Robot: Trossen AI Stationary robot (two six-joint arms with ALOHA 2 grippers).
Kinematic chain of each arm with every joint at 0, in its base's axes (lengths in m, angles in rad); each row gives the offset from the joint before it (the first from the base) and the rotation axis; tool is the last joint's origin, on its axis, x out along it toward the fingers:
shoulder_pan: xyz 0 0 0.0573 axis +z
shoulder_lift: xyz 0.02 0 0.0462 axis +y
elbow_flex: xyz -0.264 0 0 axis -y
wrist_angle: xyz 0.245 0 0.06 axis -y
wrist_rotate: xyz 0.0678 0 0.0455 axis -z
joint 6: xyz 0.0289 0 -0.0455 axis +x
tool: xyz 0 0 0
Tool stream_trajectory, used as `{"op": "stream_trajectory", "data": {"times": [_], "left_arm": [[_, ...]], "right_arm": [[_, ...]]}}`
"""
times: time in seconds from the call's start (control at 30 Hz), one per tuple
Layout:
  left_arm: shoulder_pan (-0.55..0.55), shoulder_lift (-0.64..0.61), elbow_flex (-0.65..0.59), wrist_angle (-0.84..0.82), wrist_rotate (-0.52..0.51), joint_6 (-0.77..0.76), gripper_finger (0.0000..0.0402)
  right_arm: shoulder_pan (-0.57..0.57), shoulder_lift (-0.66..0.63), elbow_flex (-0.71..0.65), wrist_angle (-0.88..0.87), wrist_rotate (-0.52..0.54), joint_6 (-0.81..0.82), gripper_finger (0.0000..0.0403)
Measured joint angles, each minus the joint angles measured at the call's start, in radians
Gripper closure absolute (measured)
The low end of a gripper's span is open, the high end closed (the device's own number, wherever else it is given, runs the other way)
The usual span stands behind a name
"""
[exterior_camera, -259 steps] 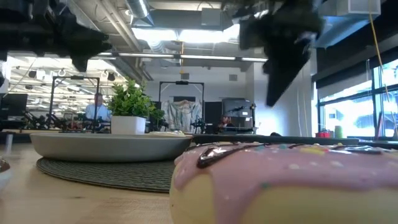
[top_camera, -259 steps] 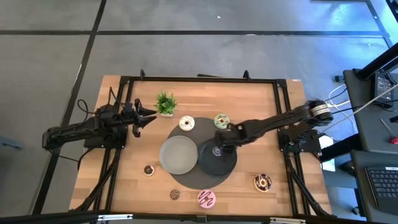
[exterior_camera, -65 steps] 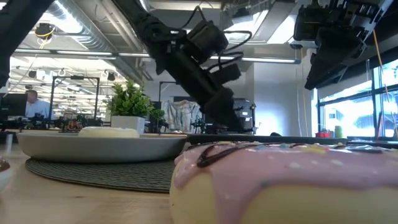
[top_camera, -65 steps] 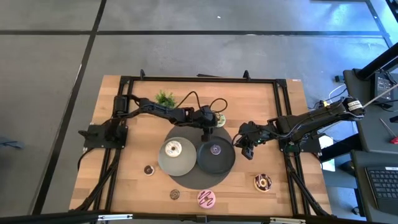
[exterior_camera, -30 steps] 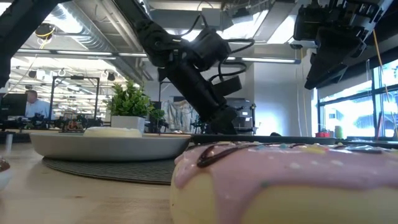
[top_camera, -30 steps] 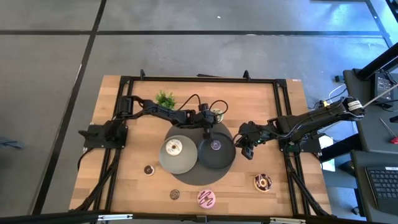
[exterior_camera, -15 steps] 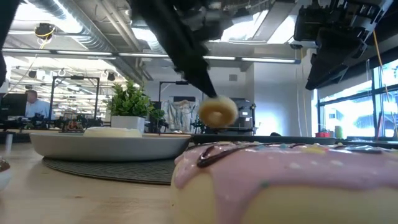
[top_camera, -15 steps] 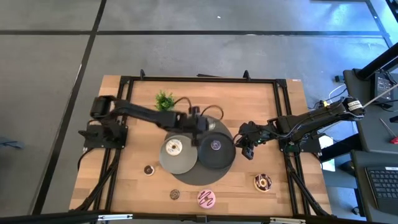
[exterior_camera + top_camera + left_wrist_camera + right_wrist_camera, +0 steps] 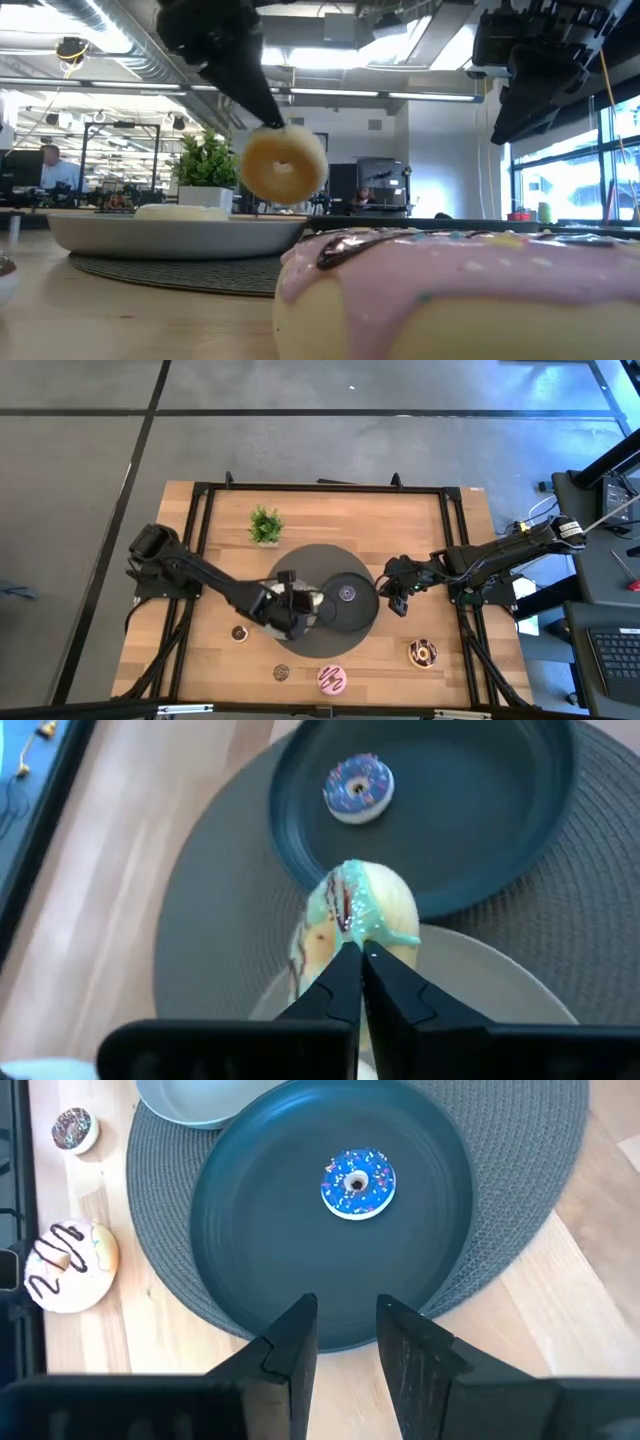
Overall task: Pick & Place donuts
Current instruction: Put the large green donut on the gray plate, then put the small black donut on the black plate
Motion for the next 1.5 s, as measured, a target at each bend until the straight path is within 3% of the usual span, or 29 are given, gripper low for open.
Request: {"op": "stream_trajectory", "data": {"times": [0.3,0.63,0.9,1.1,1.5], "left_arm": [[-0.025,0.054,-0.036,0.004,-0.007,-0.143,0.0399],[-0.029,0.085,-0.035,0.034,0.119,-0.196,0.0396],[-0.028,0.085,-0.035,0.037,0.149,-0.197,0.0369],[-0.012,0.085,-0.035,0.037,0.226,-0.198,0.0349],[0.033,0.050,-0.007,-0.007,0.305,-0.174,0.0262]], "right_arm": [[0.000,0.000,0.000,0.006,0.000,0.017,0.0295],[0.000,0.000,0.000,0.007,0.000,0.016,0.0295],[0.000,0.000,0.000,0.007,0.000,0.014,0.0295],[0.000,0.000,0.000,0.006,0.000,0.014,0.0295],[0.000,0.000,0.000,0.006,0.000,-0.046,0.0295]]}}
